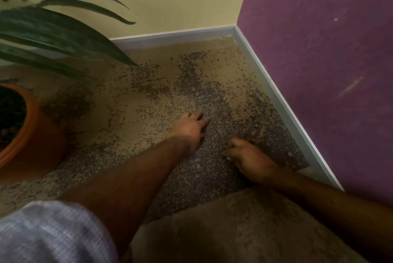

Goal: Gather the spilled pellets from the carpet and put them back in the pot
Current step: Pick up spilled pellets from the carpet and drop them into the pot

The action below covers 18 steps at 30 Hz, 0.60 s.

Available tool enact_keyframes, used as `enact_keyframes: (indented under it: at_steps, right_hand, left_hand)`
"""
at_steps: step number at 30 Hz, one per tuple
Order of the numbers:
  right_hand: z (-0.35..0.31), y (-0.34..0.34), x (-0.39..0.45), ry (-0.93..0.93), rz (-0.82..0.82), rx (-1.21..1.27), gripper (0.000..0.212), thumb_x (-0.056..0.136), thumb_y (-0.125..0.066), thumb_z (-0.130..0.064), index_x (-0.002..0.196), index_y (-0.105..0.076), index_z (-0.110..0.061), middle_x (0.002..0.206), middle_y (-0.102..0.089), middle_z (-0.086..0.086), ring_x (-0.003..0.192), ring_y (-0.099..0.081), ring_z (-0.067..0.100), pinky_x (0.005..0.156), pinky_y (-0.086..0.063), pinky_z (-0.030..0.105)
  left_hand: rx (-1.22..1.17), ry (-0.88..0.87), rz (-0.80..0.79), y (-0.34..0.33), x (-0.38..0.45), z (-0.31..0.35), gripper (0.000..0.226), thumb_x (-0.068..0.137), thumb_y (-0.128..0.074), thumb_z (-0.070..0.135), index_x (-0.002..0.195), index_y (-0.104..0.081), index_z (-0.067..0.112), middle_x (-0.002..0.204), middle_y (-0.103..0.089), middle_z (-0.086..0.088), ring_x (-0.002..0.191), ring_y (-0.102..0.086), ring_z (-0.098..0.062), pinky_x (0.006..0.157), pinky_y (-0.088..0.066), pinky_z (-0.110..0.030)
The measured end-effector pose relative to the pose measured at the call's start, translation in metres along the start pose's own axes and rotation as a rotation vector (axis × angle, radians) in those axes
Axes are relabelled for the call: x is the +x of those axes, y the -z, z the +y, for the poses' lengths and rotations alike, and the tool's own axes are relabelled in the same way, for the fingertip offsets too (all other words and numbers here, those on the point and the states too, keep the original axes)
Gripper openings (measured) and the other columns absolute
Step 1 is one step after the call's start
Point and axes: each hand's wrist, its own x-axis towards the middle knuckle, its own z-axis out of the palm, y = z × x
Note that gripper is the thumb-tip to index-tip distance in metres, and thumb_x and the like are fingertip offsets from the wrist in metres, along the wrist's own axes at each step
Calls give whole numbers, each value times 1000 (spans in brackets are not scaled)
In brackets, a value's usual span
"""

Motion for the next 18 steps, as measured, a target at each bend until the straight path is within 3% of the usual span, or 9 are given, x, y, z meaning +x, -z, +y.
enact_keyframes:
  at_steps: [3, 8, 13, 16, 18]
  right_hand:
    - [-8, -4, -2, -54, 8, -7, 23, 94, -48, -14, 105, -69, -11, 102, -54, 8, 93, -54, 22, 82, -47, 37]
    - [-10, 3, -2, -248, -71, -41, 38, 88, -45, 1, 119, -64, -10, 136, -49, 16, 123, -49, 32, 105, -39, 38]
    - [-7, 10, 3, -319, -6, 60, 24, 86, -53, -3, 100, -71, -10, 107, -67, 12, 100, -61, 29, 88, -50, 34]
    - [-9, 14, 6, -369, 138, 347, 13, 82, -66, -2, 90, -75, -8, 97, -73, 8, 89, -67, 17, 81, -52, 25]
    - [-20, 16, 8, -326, 169, 441, 11, 80, -71, -3, 88, -75, -9, 92, -73, 3, 83, -66, 10, 78, -54, 26]
  left_hand:
    - [-3, 15, 29, 1, 2, 8, 46, 94, -44, 23, 140, -44, 30, 152, -34, -1, 127, -35, -29, 103, -36, -38]
    - [-26, -16, 163, -4, -20, 5, 36, 95, -46, 21, 129, -59, 24, 145, -47, -1, 124, -42, -26, 102, -39, -37]
    - [-85, 26, 204, -8, -29, -7, 25, 90, -53, 12, 109, -69, 15, 127, -60, -4, 117, -52, -25, 96, -44, -34]
    - [-329, 93, 155, -4, -34, -15, 13, 86, -58, 20, 88, -69, 24, 94, -70, 12, 84, -63, -14, 72, -50, -26]
    - [-399, 119, 173, -2, -38, -18, 11, 85, -61, 17, 84, -69, 24, 95, -70, 5, 75, -62, -13, 63, -51, -30]
